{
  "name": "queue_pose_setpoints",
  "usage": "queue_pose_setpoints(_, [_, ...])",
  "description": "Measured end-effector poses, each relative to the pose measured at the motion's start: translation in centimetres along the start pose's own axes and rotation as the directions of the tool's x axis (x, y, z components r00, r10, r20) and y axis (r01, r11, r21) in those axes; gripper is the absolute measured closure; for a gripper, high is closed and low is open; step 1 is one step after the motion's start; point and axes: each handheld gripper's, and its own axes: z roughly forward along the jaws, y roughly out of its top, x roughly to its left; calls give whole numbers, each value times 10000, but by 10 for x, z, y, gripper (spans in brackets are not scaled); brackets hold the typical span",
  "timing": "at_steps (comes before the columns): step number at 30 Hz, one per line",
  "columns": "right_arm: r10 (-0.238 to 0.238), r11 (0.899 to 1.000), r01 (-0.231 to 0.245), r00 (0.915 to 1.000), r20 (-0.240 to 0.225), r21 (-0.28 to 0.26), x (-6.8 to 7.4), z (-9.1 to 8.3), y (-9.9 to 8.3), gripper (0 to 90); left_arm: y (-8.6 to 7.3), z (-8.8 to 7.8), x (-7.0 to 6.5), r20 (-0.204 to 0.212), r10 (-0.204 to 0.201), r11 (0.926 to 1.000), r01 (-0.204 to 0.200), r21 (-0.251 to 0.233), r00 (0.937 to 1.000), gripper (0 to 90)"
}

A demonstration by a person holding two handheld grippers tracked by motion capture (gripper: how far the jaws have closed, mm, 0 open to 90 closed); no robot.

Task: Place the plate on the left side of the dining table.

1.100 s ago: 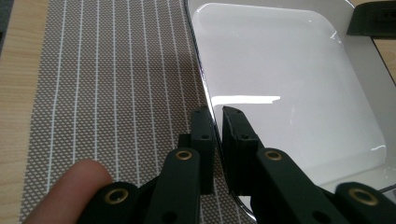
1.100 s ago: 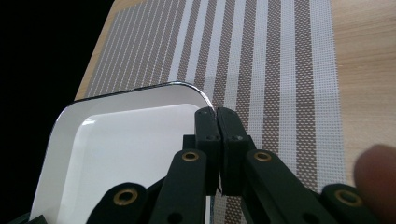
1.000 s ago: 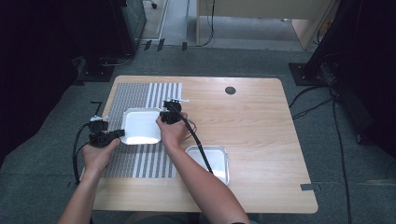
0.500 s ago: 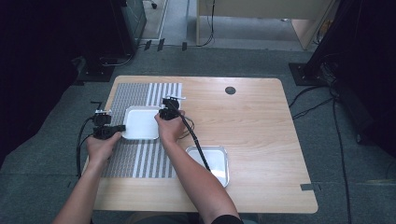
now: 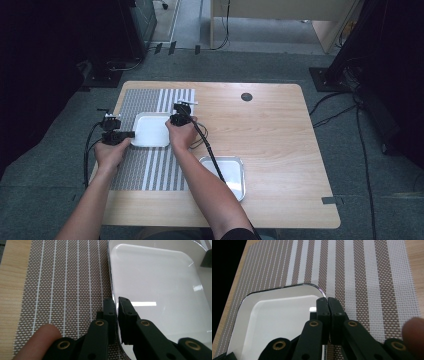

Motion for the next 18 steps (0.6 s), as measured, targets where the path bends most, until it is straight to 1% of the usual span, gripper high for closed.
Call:
queue_pose_setpoints(1, [-10,10000,10,10000,7,28,0,0,0,894,0,0,1,-26,48,10000,-48,39,10000,856])
queue_pose_setpoints(5, [-26,10000,26,10000,-44,81,1,1,1,894,1,0,2,-7,-39,10000,39,33,10000,862])
queue_pose_setpoints(9, [138,9997,-136,9999,-91,205,0,2,2,891,2,1,4,-8,-40,10000,40,36,10000,861])
queue_pose_setpoints(13, [111,9997,-108,9998,-140,230,0,3,2,888,2,1,4,-1,-54,10000,54,31,10000,859])
queue_pose_setpoints(17, [70,9996,-65,9998,-204,260,-1,3,2,879,2,1,4,-28,35,10000,-35,6,10000,853])
queue_pose_setpoints(18, [43,9996,-36,9997,-234,278,-2,3,2,857,2,1,4,-37,77,10000,-77,-8,10000,835])
